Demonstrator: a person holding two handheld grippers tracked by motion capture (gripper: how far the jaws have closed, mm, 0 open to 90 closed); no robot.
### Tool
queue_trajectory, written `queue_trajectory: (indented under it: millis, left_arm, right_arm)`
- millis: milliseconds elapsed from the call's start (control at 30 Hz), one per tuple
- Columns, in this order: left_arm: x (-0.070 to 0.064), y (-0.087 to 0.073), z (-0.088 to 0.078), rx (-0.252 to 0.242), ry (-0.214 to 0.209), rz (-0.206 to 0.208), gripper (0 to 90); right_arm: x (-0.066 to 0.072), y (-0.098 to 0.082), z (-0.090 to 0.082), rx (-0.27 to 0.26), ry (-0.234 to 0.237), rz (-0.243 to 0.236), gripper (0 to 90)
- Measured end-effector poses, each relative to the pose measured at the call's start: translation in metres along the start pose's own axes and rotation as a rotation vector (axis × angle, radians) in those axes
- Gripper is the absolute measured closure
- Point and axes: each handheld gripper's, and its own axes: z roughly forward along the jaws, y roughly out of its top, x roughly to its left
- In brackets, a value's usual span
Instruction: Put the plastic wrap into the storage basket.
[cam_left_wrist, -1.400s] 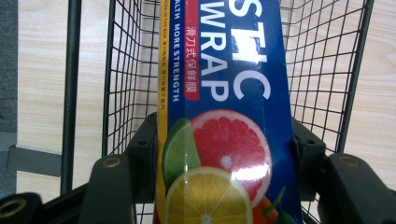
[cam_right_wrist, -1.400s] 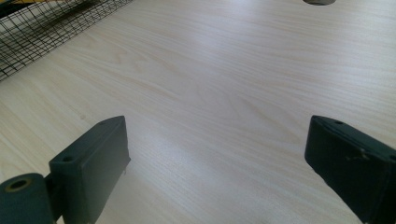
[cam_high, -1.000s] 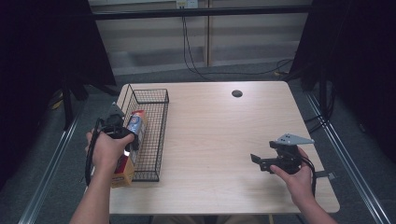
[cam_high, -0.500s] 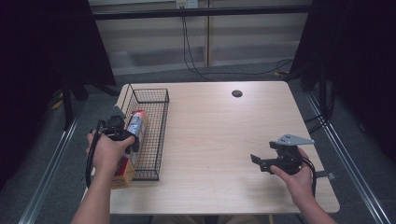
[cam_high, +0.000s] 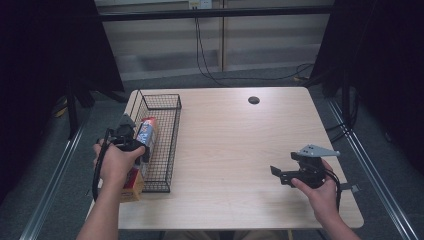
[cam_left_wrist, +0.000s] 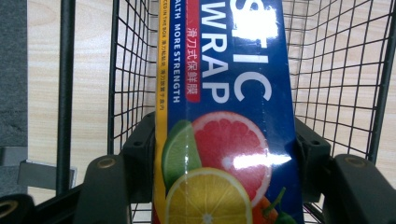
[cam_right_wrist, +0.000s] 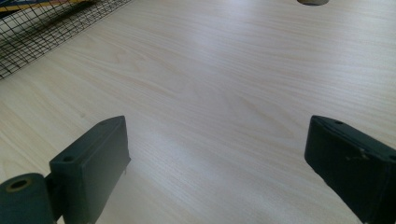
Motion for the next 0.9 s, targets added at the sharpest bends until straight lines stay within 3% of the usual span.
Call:
queue_trajectory:
  millis: [333,400,433,533,767,900]
  left_arm:
    - [0.002,0.0,-0.003,-0.019,-0.028,0.001,35.0]
    - [0.001,0.001,-0.01,-0.041,-0.04,-0.005,34.8]
    - [0.002,0.002,-0.014,-0.047,-0.031,0.011,34.4]
    - [-0.001,0.003,-0.026,-0.076,-0.055,-0.007,32.5]
    - [-0.004,0.005,-0.045,-0.126,-0.093,0.046,28.2]
    - [-0.008,0.004,-0.052,-0.157,-0.121,0.053,26.8]
  right_arm:
    - [-0.001,0.0,0.0,-0.002,0.002,0.001,6.5]
    - [-0.001,0.001,0.0,-0.002,0.003,0.003,6.5]
    - [-0.001,0.001,0.0,-0.002,0.004,0.001,6.5]
    - [0.0,0.001,0.001,-0.003,0.008,-0.004,6.5]
    - [0.001,0.002,0.001,-0.004,0.009,0.002,6.5]
    - [0.001,0.002,0.0,-0.002,0.006,-0.004,6.6]
